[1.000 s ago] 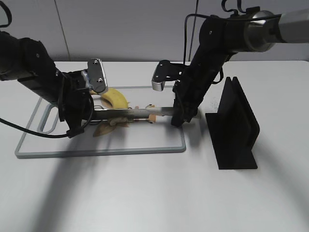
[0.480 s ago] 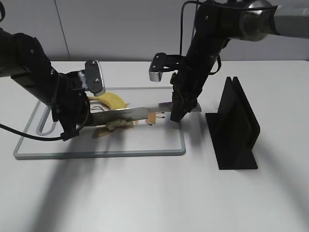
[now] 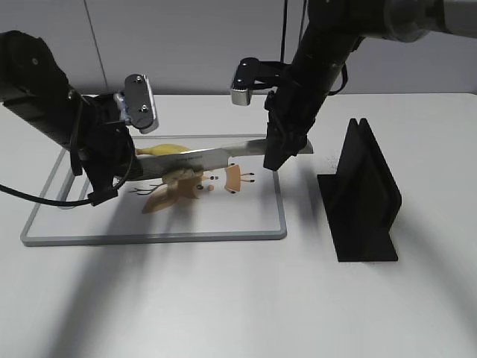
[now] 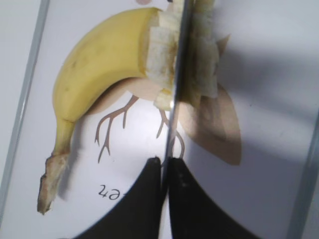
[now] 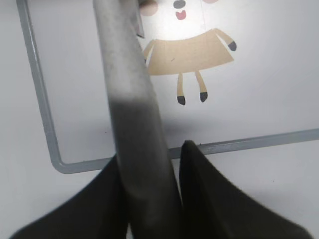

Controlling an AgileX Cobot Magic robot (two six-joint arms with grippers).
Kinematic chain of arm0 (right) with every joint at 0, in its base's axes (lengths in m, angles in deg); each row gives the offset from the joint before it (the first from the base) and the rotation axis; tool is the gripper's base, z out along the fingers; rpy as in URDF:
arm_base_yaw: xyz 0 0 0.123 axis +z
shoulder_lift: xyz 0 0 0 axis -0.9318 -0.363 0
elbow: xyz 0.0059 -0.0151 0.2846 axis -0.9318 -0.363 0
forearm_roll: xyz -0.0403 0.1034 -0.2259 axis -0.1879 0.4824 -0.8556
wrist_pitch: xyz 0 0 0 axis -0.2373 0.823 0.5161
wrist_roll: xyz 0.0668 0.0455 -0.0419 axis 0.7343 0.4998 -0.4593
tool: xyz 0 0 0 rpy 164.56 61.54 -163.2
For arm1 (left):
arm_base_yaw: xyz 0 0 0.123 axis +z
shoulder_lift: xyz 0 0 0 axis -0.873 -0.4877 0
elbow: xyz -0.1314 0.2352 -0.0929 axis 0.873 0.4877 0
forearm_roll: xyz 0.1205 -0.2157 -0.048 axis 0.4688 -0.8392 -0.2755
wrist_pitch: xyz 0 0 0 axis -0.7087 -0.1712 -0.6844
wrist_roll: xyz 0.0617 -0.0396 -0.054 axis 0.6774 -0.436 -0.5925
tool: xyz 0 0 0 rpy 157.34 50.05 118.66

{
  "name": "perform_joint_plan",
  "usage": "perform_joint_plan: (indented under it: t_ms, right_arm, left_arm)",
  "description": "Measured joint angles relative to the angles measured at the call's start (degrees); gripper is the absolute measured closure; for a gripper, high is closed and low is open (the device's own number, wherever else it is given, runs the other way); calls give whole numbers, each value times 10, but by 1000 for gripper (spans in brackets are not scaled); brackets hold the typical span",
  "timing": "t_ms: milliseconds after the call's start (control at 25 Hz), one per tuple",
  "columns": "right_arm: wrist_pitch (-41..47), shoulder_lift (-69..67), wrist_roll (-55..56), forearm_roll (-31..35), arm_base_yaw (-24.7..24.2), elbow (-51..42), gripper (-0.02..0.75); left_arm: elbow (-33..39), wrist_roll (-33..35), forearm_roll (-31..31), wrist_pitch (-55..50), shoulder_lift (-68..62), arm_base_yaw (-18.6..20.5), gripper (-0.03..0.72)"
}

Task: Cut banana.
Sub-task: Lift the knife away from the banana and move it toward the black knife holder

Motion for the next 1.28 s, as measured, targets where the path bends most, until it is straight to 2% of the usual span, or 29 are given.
perform_joint_plan:
  t_ms: [1280]
  right_arm:
    - [-17,37,-5,8,0,1,500]
  left_arm:
    - [2,0,22,9,68,1,671]
